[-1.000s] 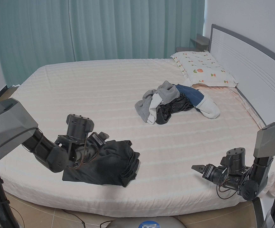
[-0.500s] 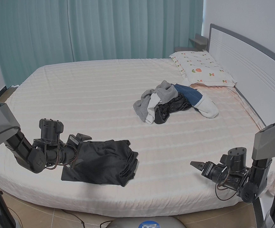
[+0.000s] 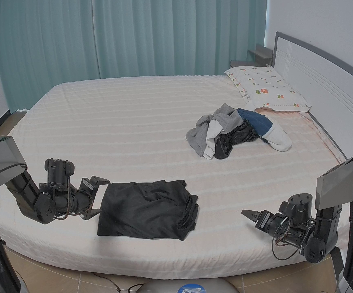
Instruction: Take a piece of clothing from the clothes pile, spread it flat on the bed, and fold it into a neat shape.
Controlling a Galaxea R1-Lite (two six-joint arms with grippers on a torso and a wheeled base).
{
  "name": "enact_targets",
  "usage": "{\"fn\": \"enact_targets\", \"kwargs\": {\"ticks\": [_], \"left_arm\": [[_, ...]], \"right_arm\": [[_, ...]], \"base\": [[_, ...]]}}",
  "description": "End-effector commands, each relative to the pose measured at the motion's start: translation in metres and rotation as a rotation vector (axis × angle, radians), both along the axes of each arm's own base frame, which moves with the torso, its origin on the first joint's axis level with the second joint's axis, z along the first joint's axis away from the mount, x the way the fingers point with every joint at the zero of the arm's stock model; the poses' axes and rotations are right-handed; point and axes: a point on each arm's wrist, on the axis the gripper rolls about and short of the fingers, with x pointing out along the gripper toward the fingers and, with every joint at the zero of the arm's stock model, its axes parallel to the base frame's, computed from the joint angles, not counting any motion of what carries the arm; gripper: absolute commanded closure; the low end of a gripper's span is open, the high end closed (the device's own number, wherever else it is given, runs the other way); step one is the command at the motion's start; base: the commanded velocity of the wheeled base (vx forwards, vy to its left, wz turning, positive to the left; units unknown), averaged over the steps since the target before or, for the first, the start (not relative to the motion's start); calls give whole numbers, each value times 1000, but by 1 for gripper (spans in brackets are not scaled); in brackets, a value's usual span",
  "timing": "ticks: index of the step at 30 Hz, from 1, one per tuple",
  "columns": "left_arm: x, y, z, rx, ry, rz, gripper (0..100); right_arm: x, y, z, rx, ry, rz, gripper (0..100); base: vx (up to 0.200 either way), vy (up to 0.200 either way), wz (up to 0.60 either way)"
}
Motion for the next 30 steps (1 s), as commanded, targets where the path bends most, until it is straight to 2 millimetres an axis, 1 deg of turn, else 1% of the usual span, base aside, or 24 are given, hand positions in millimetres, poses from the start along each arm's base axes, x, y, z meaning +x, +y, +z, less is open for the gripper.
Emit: {"fn": "enact_targets", "kwargs": {"ticks": [1, 7, 22, 30], "left_arm": [[0, 0, -3, 1, 10, 1, 0], [0, 0, -3, 1, 10, 1, 0], [0, 0, -4, 8, 12, -4, 0], [1, 0, -4, 11, 11, 3, 0]], "right_arm": [[2, -1, 0, 4, -9, -4, 0], [5, 0, 9, 36, -41, -15, 0], [9, 1, 11, 49, -54, -17, 0], [18, 1, 11, 59, -80, -29, 0]], "base": [[0, 200, 0], [0, 200, 0], [0, 200, 0], [0, 0, 0]]}}
